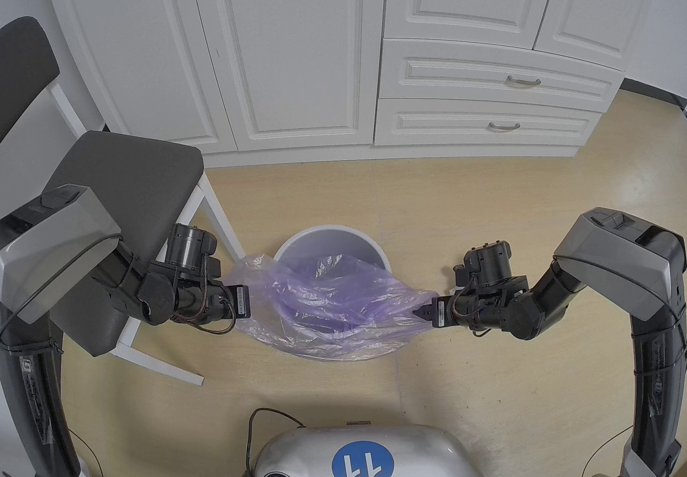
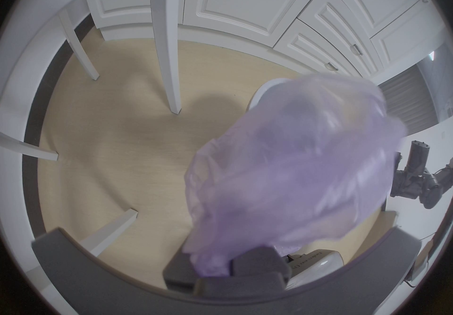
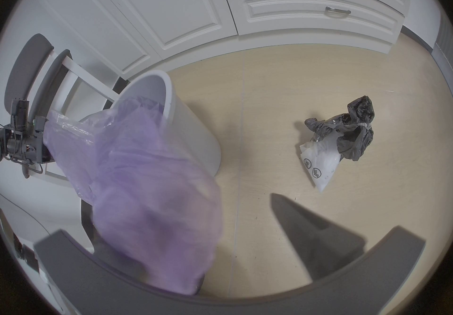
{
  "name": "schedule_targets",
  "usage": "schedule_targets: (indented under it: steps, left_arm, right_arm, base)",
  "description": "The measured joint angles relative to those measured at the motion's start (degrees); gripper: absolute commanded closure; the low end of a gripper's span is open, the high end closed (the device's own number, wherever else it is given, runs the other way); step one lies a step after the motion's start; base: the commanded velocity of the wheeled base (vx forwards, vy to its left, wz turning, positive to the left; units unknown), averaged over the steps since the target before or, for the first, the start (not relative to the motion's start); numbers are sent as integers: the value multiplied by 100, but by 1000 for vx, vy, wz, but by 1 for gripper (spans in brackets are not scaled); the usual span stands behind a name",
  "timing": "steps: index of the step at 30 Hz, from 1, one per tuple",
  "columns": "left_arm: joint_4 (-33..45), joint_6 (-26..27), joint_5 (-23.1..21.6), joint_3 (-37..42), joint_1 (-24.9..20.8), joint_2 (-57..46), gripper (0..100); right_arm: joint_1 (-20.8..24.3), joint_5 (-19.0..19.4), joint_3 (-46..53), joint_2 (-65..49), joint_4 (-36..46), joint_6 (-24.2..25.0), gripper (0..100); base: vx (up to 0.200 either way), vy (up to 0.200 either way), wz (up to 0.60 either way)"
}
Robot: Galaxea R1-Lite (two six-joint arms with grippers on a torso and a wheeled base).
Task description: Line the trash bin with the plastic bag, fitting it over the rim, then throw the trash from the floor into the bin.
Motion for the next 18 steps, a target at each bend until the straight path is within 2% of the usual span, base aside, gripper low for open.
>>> schedule_targets:
  steps: [4, 12, 14, 18]
  left_arm:
    - [-5, 22, 317, 16, -89, -50, 100]
    - [-21, 196, 528, 20, -141, -79, 100]
    - [-22, 207, 536, 13, -141, -74, 100]
    - [-24, 218, 602, -9, -141, -50, 100]
  right_arm:
    - [-87, 362, 243, -201, -11, -284, 0]
    - [-551, 1501, 951, -653, -512, -963, 0]
    - [-660, 1933, 1106, -717, -690, -1086, 0]
    - [-894, 3037, 1409, -757, -1150, -1236, 0]
  base:
    - [0, 0, 0]
    - [0, 0, 0]
    - [0, 0, 0]
    - [0, 0, 0]
